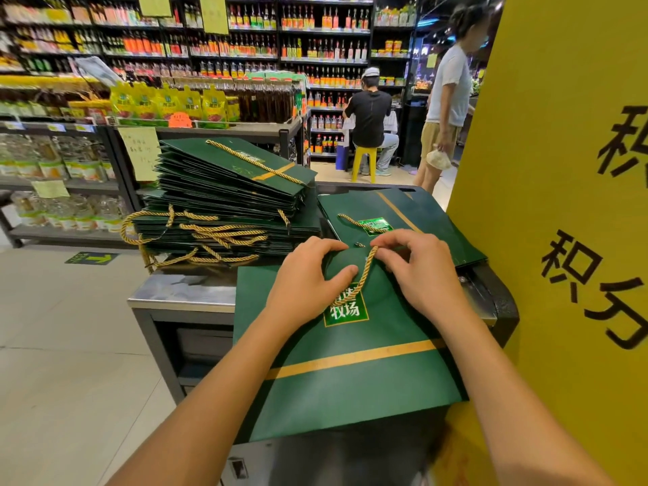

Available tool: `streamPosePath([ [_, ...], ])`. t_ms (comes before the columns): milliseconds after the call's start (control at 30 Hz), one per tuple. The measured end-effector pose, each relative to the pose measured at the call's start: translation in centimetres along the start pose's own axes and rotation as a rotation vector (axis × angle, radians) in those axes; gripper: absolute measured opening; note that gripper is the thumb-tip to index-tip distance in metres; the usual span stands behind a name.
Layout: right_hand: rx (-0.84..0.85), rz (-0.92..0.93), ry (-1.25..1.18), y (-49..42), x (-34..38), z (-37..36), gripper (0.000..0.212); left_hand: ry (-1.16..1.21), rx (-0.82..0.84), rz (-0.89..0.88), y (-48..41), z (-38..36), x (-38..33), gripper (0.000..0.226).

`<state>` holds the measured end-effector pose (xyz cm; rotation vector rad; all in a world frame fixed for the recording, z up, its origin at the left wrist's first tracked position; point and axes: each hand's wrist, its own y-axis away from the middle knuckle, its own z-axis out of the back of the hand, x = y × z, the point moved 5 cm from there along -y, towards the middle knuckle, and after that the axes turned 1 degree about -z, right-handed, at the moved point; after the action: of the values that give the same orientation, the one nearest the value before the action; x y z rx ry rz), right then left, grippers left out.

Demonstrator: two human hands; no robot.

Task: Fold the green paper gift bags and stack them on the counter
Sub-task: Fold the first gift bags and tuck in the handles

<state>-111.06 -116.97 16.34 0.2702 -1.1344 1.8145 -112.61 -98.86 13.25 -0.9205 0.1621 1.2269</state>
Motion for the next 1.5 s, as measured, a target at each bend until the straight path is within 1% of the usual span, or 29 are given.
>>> streamPosePath([
  [233, -0.038, 0.156, -0.038, 1.1, -0.6, 0.2, 0.012, 0.026, -0.037, -0.029, 0.2, 0.1, 0.1, 0.04],
  [367, -0.042, 0.146, -0.072, 1.3, -0.9, 0.3, 0.01, 0.032, -0.057, -0.042, 0.4, 0.2, 0.1, 0.04],
  [500, -0.029, 0.161, -0.046, 1.7, -0.8, 0.1, 0.011, 0.008, -0.063, -0.055, 0.5, 0.4, -0.2, 0.04],
  [633, -0.016, 0.135, -0.037, 2.0, -0.8, -0.1, 0.009, -0.012, -0.067, -0.08, 0.7, 0.4, -0.4, 0.04],
  [800, 0.031, 0.014, -0.15, 1.8, -1.3, -0.1, 0.01, -0.031, -0.066, -0.099, 0.7, 0.3, -0.3, 0.041],
  [1100, 0.026, -0.039, -0.133, 2.0, -0.6, 0.2, 0.014, -0.047, -0.087, -0.132, 1.0, 0.5, -0.8, 0.04],
  [1233, 0.035, -0.005, -0.082, 2.0, 0.4, 1.0, 0.011, -0.059, -0.105, -0.141, 1.3, 1.3, -1.9, 0.039],
  [1333, 0.0, 0.071, -0.022, 3.0, 1.4, 1.6, 0.009, -0.061, -0.126, -0.128, 1.8, 2.5, -2.9, 0.032],
  [1500, -0.163, 0.167, 0.003, 6.1, 2.9, 2.6, 0.006, -0.004, -0.169, -0.127, 3.8, 4.8, -5.0, 0.019],
])
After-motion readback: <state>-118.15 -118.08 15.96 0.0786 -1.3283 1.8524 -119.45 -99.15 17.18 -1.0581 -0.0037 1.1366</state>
